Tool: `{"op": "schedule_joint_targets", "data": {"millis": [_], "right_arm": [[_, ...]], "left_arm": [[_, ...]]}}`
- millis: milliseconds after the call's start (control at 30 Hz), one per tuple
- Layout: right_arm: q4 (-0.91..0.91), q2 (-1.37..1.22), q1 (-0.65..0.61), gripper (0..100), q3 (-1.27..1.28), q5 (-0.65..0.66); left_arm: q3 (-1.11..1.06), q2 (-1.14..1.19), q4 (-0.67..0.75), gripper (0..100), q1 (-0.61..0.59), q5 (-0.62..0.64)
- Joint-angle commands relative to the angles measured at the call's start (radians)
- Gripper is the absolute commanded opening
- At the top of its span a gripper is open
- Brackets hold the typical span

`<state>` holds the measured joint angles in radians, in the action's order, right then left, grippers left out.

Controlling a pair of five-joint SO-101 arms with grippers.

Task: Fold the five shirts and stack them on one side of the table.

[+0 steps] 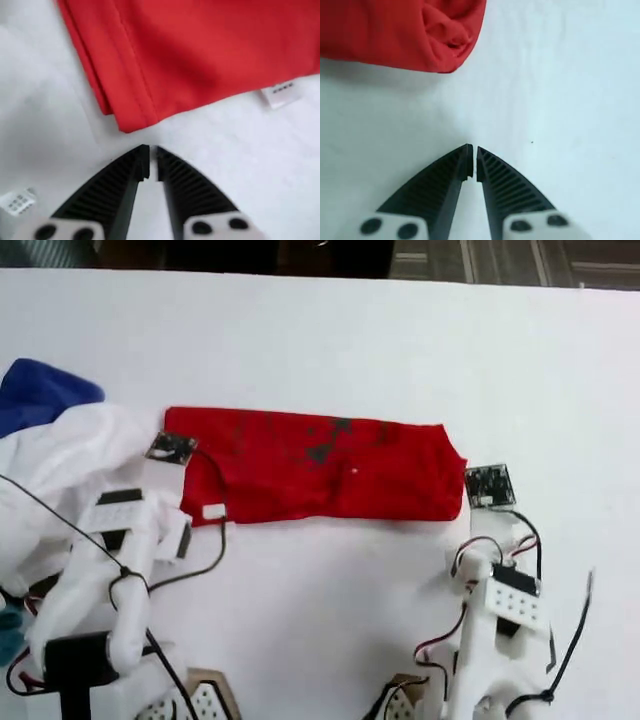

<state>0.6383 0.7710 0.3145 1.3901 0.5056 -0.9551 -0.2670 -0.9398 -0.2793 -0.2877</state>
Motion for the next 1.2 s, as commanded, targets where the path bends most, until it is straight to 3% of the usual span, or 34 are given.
{"op": "schedule_joint_targets", "data": {"millis": [0, 100, 233, 567, 700, 967, 1167], "right_arm": [[-0.027, 0.056, 0.002, 1.9, 0.017, 0.005], [-0.027, 0.068, 0.002, 1.9, 0.025, 0.000], [-0.027, 0.067, 0.001, 1.9, 0.025, -0.003], [-0.110, 0.070, -0.001, 1.9, 0.074, -0.003], [-0.113, 0.070, -0.001, 1.9, 0.075, -0.003], [-0.119, 0.070, -0.001, 2.0, 0.075, -0.003], [-0.120, 0.070, -0.001, 2.0, 0.075, -0.005]], "left_arm": [[0.183, -0.020, -0.150, 20, -0.005, 0.003], [0.358, -0.020, -0.259, 30, -0.005, 0.034], [0.469, -0.017, -0.278, 30, 0.002, 0.118], [0.461, 0.003, -0.083, 31, -0.044, 0.118], [0.527, 0.173, -0.049, 34, -0.068, 0.120], [0.880, 0.592, -0.255, 34, -0.064, 0.117], [1.056, 0.832, -0.330, 34, -0.086, 0.114]]}}
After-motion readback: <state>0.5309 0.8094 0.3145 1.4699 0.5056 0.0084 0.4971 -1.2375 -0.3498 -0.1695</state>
